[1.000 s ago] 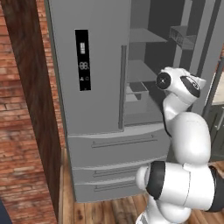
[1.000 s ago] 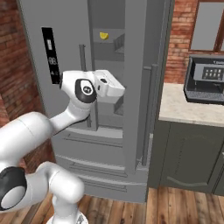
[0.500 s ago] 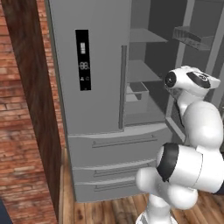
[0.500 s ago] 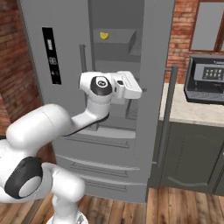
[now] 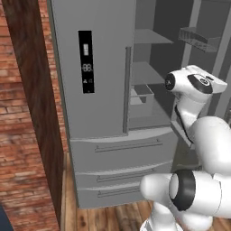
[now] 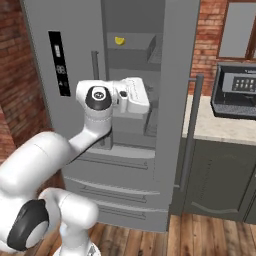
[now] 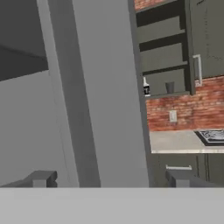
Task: There is a bowl on the dining counter. Grab a lemon wedge from the fridge and place it in the bowl. Then get the liquor bottle and glass cup from the cabinet and place them next to the bowl.
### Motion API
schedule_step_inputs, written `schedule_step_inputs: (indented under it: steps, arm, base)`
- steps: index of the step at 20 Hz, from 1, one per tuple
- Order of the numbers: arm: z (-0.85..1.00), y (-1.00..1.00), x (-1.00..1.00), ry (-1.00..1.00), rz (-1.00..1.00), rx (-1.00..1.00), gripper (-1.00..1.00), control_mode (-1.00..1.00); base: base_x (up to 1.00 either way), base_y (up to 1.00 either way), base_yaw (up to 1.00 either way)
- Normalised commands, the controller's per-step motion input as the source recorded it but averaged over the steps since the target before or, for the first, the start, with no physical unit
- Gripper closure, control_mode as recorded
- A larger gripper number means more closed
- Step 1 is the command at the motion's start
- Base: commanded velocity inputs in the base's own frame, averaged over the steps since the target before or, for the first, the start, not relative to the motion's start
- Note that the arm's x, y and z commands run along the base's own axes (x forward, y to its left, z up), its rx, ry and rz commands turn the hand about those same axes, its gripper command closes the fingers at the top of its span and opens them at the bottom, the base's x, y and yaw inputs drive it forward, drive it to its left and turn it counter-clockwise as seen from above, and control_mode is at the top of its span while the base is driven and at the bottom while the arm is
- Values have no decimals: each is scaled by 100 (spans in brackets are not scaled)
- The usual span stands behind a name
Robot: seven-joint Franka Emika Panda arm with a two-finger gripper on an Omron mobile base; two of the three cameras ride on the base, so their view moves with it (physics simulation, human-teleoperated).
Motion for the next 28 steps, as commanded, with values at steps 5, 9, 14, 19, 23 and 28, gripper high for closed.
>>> schedule_step_inputs:
  steps: [5,9,14,19,23,28]
  arm:
    - [59,96,-69,-1,24,4,-100,-100]
    - [39,100,-45,4,36,8,-100,-100]
    - [23,90,-21,23,51,17,-100,-100]
    - [17,82,-1,30,51,22,-100,-100]
    - [6,77,0,25,43,19,-100,-100]
    - [-14,79,0,5,23,4,-100,-100]
  base:
    - [0,0,0]
    - [0,0,0]
    - [0,0,0]
    - [0,0,0]
    - [0,0,0]
    - [0,0,0]
